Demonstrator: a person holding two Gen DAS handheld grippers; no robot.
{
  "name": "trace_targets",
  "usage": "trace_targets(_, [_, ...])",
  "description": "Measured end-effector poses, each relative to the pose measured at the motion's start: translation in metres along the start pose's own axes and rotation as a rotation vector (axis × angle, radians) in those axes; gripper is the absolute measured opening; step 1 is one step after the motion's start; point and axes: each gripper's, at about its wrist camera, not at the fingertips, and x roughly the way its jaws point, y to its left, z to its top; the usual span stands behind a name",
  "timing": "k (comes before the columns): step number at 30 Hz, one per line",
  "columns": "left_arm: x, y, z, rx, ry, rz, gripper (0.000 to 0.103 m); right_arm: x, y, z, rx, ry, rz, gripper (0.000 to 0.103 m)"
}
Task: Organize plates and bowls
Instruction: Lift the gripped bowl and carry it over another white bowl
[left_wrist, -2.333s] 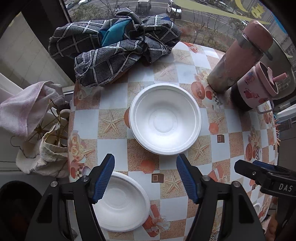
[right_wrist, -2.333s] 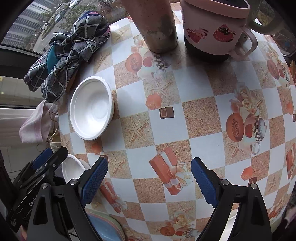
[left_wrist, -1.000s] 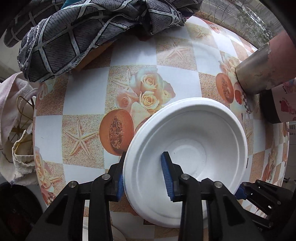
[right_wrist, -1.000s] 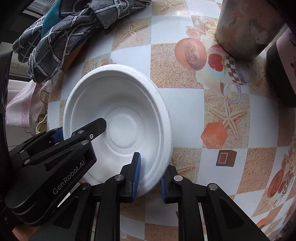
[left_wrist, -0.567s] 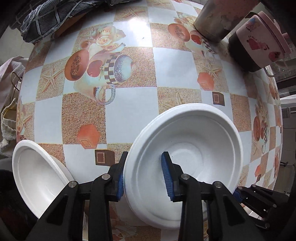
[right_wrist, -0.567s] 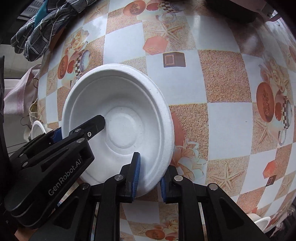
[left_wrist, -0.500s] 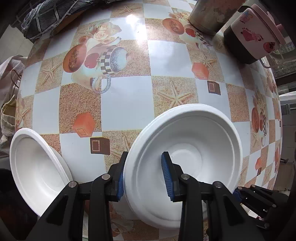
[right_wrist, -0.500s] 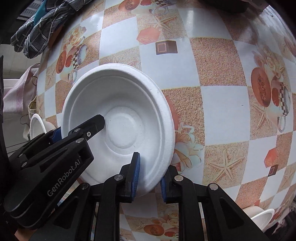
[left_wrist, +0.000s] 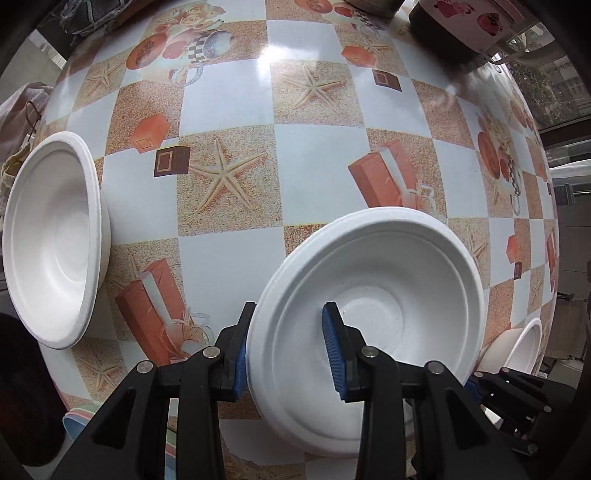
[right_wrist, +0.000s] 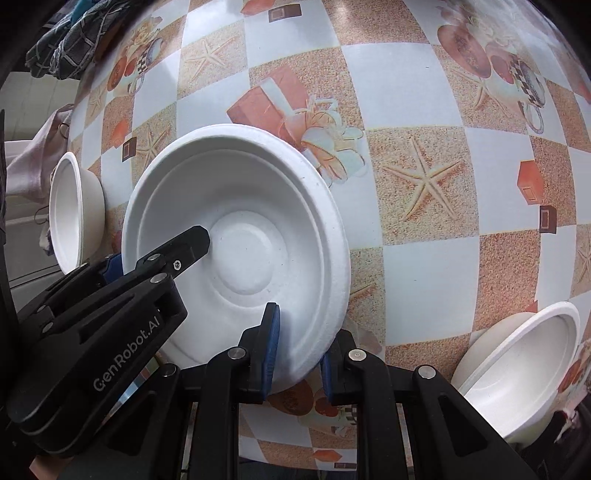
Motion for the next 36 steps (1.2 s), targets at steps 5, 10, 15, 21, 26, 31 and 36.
trace_targets(5, [0.001, -0.001, -0.029, 0.017, 0.017, 0.000, 0.039, 0.007, 0.004, -0.019, -0.004, 0.011, -0.006, 0.022])
trace_targets(10, [0.002, -0.009, -0.045, 0.036, 0.031, 0.006, 0.039, 0.013, 0.007, -0.039, -0.014, 0.014, -0.016, 0.022])
trace_targets(15, [0.003, -0.012, -0.069, 0.053, 0.045, 0.003, 0.039, 0.027, 0.040, -0.009, -0.023, 0.020, -0.029, 0.023])
trace_targets(21, [0.008, -0.012, -0.086, 0.080, 0.059, 0.003, 0.039, 0.032, 0.049, -0.005, -0.029, 0.026, -0.035, 0.024])
trace_targets(26, [0.012, -0.018, -0.108, 0.112, 0.072, 0.004, 0.039, 0.027, 0.049, -0.006, -0.037, 0.031, -0.043, 0.024])
trace_targets(31, [0.014, -0.023, -0.138, 0.134, 0.086, -0.001, 0.039, 0.029, 0.052, -0.005, -0.031, 0.036, -0.044, 0.024])
trace_targets(36, [0.013, -0.027, -0.161, 0.173, 0.095, -0.003, 0.039, 0.022, 0.050, -0.001, -0.001, 0.035, -0.012, 0.024])
